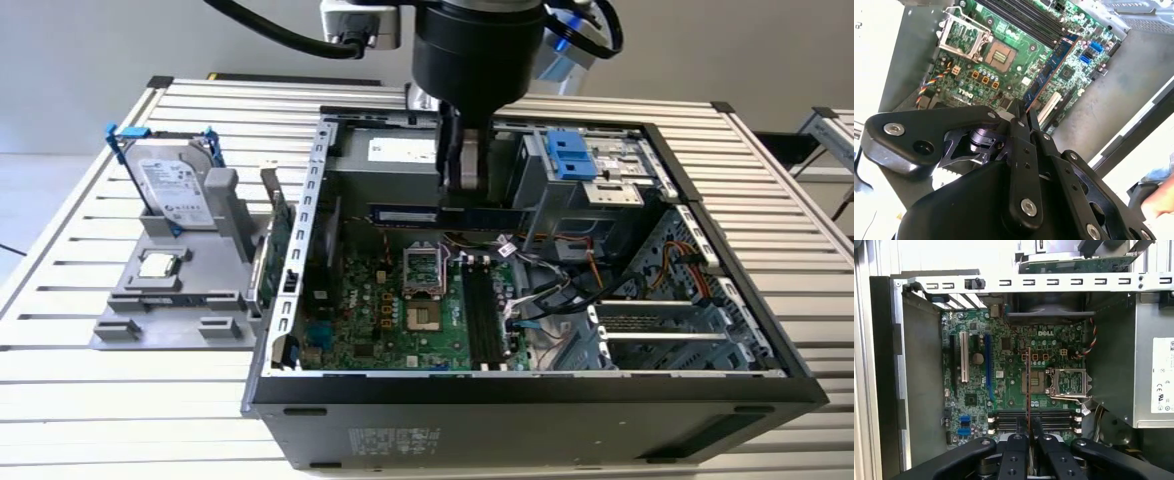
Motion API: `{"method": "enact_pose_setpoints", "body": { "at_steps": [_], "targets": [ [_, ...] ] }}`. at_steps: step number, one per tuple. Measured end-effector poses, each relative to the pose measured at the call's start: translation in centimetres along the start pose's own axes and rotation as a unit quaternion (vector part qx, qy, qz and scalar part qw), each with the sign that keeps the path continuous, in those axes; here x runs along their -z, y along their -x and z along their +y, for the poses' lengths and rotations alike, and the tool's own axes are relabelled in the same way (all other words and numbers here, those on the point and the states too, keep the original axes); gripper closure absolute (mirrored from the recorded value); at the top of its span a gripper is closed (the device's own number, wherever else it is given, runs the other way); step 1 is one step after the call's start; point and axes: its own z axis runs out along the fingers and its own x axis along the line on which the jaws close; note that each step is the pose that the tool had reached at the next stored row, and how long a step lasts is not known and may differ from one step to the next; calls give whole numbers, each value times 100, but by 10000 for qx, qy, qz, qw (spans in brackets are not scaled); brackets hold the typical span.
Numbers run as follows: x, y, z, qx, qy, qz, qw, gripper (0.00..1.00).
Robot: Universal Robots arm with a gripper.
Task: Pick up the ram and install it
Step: 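Pick up the ram and move it above insertion slot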
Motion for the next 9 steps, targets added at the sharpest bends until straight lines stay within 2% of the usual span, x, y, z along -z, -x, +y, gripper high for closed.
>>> {"method": "enact_pose_setpoints", "body": {
  "at_steps": [9],
  "targets": [
    [0,5,-121,-112,4,7,9999,100]
  ]
}}
